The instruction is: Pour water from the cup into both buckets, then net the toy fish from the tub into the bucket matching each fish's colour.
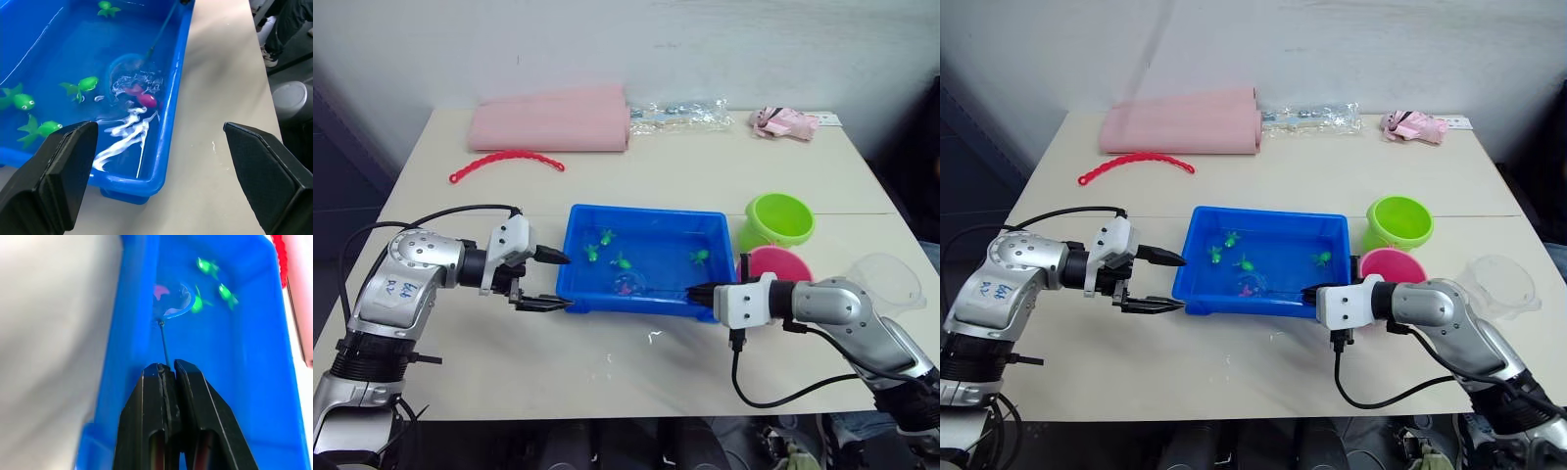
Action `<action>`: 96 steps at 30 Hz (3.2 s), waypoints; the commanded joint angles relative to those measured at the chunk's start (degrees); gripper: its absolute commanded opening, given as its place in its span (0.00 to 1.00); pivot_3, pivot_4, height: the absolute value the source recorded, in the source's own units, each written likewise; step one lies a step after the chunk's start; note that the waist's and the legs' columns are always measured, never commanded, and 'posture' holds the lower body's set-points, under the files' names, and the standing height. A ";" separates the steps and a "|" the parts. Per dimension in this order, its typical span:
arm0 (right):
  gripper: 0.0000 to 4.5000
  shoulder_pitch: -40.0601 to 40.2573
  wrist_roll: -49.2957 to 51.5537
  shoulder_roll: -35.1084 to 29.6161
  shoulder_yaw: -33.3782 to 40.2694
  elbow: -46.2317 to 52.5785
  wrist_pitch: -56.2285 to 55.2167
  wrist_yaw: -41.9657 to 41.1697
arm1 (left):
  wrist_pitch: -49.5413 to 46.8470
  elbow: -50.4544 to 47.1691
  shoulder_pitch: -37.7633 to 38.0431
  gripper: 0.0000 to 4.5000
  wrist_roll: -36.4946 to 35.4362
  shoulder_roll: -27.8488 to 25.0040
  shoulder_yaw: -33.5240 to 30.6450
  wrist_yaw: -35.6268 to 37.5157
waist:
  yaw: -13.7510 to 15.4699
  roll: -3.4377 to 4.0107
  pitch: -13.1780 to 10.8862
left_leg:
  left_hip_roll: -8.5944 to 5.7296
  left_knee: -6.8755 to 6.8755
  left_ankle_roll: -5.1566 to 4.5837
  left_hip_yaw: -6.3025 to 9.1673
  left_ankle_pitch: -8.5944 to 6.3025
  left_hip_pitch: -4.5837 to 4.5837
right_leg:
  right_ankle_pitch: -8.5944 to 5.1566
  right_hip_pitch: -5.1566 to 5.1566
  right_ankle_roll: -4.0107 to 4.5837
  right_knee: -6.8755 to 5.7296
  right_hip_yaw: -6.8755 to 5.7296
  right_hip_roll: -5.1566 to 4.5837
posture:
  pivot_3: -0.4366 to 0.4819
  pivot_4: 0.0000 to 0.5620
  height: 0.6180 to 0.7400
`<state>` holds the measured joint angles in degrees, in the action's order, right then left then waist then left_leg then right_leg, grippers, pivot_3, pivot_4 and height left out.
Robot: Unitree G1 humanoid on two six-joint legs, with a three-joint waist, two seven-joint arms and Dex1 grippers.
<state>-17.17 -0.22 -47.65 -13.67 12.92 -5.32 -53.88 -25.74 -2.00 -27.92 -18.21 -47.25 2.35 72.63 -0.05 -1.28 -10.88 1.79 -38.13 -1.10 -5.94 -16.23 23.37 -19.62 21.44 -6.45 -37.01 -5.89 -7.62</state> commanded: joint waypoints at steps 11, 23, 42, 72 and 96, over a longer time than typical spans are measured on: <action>0.00 1.91 22.74 0.57 13.16 14.09 35.29 0.89 | 0.83 4.92 -7.29 0.99 -2.89 3.90 -1.63 -1.29 | 0.50 0.00 0.00 | -0.02 -0.02 -0.01 0.05 0.00 0.01 | 0.00 -0.02 0.00 -0.01 -0.03 -0.01 | 0.48 0.27 0.98; 0.00 -0.60 11.76 2.28 6.84 12.81 29.71 5.66 | 8.80 14.24 -8.71 0.99 3.24 -3.22 3.07 8.92 | -0.15 0.00 0.00 | 0.05 0.09 0.06 -0.13 -0.01 -0.01 | -0.01 0.12 0.02 0.00 0.02 0.11 | 0.48 0.27 0.98; 0.00 -11.82 -3.50 11.82 -6.69 -4.37 12.14 4.06 | 6.27 7.68 -3.61 0.99 1.98 -4.48 -0.47 4.46 | -0.21 -0.01 0.00 | 0.04 0.05 0.04 -0.11 -0.02 0.03 | -0.01 0.13 0.01 -0.03 0.03 0.06 | 0.48 0.27 0.98; 0.00 -8.11 15.23 16.70 1.13 5.36 39.51 -1.16 | 10.33 13.77 -6.87 0.99 3.75 -4.12 0.08 6.14 | -0.18 0.00 0.00 | 0.04 0.06 0.05 -0.11 -0.03 0.02 | -0.01 0.12 0.01 -0.05 0.03 0.06 | 0.48 0.27 0.98; 0.00 13.18 36.11 3.79 49.50 35.62 61.37 8.84 | -2.33 13.87 -19.32 0.99 -6.45 17.47 2.36 2.95 | 1.01 -0.01 0.00 | 0.00 0.06 0.03 -0.09 -0.04 0.03 | 0.00 0.07 -0.01 0.00 0.03 0.09 | 0.48 0.27 0.98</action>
<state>-5.58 34.28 -44.08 30.75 45.17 55.92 -45.79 -29.24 12.20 -46.19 -24.24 -30.37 4.48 75.50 0.96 -1.29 -10.88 1.78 -38.08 -1.08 -6.00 -16.27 23.40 -19.62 21.51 -6.46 -37.01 -5.87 -7.54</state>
